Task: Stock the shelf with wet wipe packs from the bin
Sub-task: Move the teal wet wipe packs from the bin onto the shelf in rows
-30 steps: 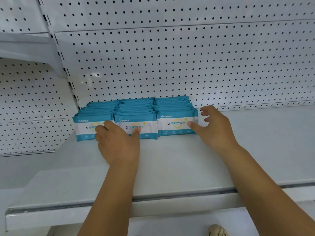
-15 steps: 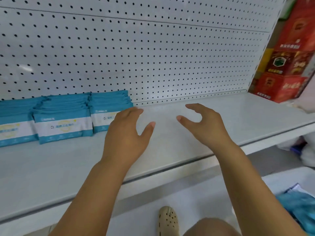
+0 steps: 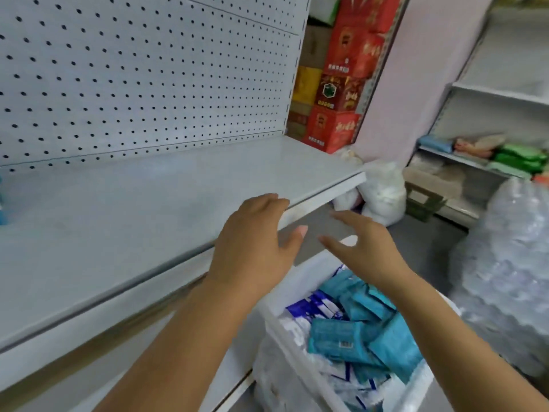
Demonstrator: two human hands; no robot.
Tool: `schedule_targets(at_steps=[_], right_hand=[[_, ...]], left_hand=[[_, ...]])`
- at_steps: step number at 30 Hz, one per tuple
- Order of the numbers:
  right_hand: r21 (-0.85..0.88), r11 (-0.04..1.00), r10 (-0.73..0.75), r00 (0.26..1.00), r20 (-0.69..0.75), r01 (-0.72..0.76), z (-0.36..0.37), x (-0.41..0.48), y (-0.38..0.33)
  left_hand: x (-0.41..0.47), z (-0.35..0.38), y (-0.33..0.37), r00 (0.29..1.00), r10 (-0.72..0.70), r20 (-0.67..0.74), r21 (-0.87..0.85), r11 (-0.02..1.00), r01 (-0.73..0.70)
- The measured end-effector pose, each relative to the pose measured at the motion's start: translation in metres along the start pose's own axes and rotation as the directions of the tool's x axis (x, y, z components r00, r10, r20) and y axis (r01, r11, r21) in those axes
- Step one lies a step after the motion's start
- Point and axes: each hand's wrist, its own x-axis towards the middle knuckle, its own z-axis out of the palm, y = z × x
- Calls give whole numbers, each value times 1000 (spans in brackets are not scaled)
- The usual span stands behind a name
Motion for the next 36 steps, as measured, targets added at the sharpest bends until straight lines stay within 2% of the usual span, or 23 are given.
schedule_targets(at_steps=[4,7,11,16,19,25,31,34,36], right_hand=[[-62,986,159,984,78,-155,-12,-20,58],[-122,971,226,951,209,-204,0,-36,94],[-236,952,279,868,412,-194,24,-56,120],[-378,913,343,792,504,-154,58,-64,131],[-474,877,369,736,568,-75,67,-66,130],[-457,889,269,832,486,-20,80,-63,130],[-189,952,291,910,295,-243,54,-66,133],[-103,939,344,898,273,-328,22,-61,143],[-152,930,367,861,353,-334,1,-54,156]], left_hand=[[-2,45,20,995,-4,101,-84,996,12],[-26,75,3,959,-56,278,-38,997,69],[-48,97,-20,856,-104,506,132,990,42],[-53,115,-41,766,-195,613,230,971,64],[-60,126,-49,706,-242,665,286,956,59],[-69,138,-53,667,-264,696,335,942,23],[-70,136,-56,664,-265,699,326,945,34],[-71,136,-52,657,-260,708,327,945,22],[-73,138,-50,655,-262,709,337,941,12]])
